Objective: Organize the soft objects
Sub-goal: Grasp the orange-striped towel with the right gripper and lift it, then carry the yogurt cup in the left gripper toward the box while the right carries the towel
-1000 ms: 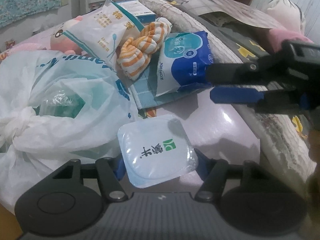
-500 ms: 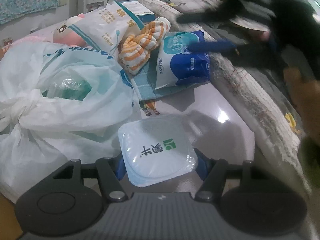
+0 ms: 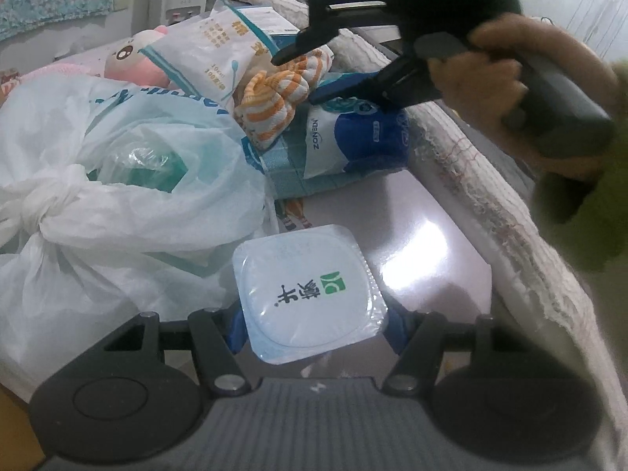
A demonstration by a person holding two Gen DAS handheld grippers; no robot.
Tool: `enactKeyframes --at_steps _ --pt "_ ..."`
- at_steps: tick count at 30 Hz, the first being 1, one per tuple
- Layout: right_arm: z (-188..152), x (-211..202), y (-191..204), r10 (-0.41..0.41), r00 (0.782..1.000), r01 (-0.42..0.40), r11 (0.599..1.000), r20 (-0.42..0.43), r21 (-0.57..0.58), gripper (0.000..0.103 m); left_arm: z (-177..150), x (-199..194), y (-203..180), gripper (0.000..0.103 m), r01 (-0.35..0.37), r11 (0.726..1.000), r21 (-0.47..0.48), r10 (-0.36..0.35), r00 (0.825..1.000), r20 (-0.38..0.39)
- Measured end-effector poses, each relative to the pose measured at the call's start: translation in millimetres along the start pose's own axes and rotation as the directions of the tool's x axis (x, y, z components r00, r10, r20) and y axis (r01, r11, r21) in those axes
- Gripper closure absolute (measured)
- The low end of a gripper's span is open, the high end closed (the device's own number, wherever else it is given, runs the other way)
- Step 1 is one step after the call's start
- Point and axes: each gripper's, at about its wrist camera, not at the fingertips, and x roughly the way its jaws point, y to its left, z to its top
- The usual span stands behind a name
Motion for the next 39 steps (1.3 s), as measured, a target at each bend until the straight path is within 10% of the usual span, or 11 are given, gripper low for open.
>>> enactKeyframes --at_steps 12,23,39 --pt "1.2 23.6 20.2 -0.124 0.991 0.129 0.987 0.057 -0.093 0.069 -2.0 -3.5 2.0 0.037 0.012 1.0 -0.018 -0.012 1.0 0.011" --pt "-15.0 -72.3 -8.1 0.175 0.977 -0.159 0.979 0.122 -0.128 0.07 -1.6 -2.2 -0.9 0.036 -0.006 1.0 -0.014 0.006 1.0 0.0" --pt "-126.2 -102.4 -78.7 0.092 0.991 -0.114 0.956 -0.092 -0.27 0.069 -0.2 -7.4 -4.3 0.025 -0.018 0.999 -0.031 0.016 0.999 -0.048"
